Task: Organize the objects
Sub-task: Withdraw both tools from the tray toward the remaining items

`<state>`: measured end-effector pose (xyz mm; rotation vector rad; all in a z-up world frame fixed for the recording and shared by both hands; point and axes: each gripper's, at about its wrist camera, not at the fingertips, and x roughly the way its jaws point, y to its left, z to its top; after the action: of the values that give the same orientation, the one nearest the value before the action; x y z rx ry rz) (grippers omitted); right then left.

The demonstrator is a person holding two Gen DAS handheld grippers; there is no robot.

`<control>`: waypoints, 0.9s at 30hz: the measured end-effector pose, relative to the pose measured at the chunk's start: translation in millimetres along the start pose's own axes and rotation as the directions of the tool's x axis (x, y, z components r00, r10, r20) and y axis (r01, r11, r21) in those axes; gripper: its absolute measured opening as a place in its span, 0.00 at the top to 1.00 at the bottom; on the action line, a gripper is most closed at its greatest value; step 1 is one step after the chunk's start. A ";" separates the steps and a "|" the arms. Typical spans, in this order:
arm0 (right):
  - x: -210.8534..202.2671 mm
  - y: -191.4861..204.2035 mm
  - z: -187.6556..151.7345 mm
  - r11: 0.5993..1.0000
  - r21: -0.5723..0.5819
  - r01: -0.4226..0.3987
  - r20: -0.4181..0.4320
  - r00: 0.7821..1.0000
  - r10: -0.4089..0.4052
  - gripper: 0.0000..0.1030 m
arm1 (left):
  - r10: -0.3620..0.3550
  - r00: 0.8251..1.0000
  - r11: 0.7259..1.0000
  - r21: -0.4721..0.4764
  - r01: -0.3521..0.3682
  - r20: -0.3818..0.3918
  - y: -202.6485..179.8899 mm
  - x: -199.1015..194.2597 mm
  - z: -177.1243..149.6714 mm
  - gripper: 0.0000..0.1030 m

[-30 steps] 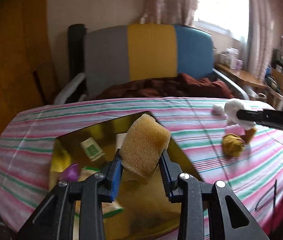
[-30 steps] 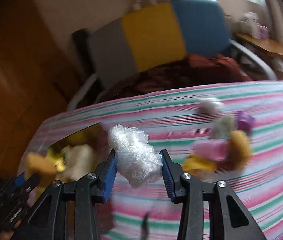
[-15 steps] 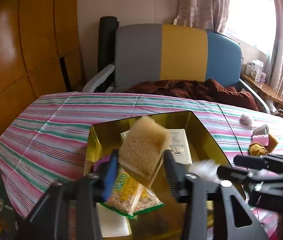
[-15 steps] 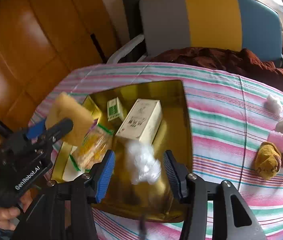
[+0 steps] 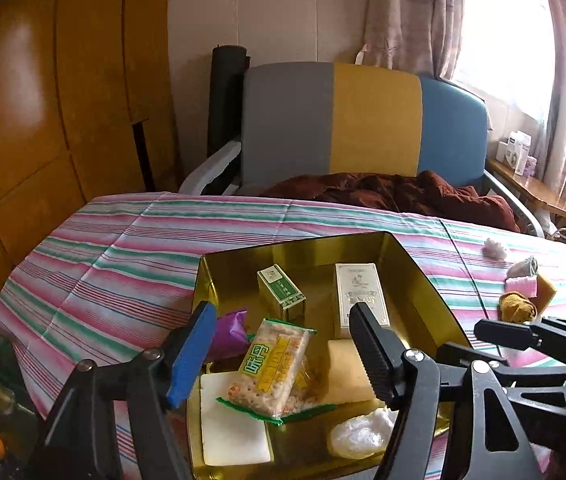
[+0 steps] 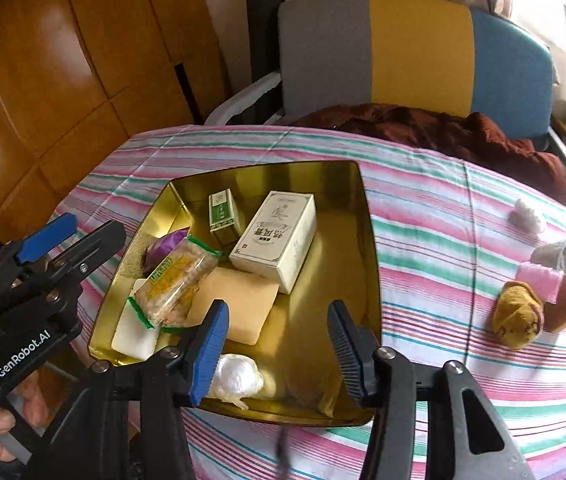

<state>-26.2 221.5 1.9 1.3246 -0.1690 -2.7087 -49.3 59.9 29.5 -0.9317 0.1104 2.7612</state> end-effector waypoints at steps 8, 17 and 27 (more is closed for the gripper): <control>-14.1 -2.0 -2.0 0.999 -0.013 0.050 0.046 0.998 -0.050 0.50 | -0.002 1.000 1.000 0.017 0.002 0.010 -4.5 -8.9 -3.6 0.30; -25.8 -17.9 -7.4 0.996 0.016 0.085 0.069 0.994 -0.086 0.50 | -0.021 1.000 0.998 0.056 0.020 0.017 -18.3 -20.2 -8.0 0.29; -39.5 -59.1 -5.7 0.985 0.094 0.145 0.091 0.984 -0.154 0.50 | -0.040 0.999 0.993 0.111 0.037 0.023 -37.7 -25.2 -8.9 0.29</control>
<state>-1.2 285.8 20.1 1.2749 -0.2068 -2.9261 -15.7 90.6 37.6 -0.8615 0.2367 2.6998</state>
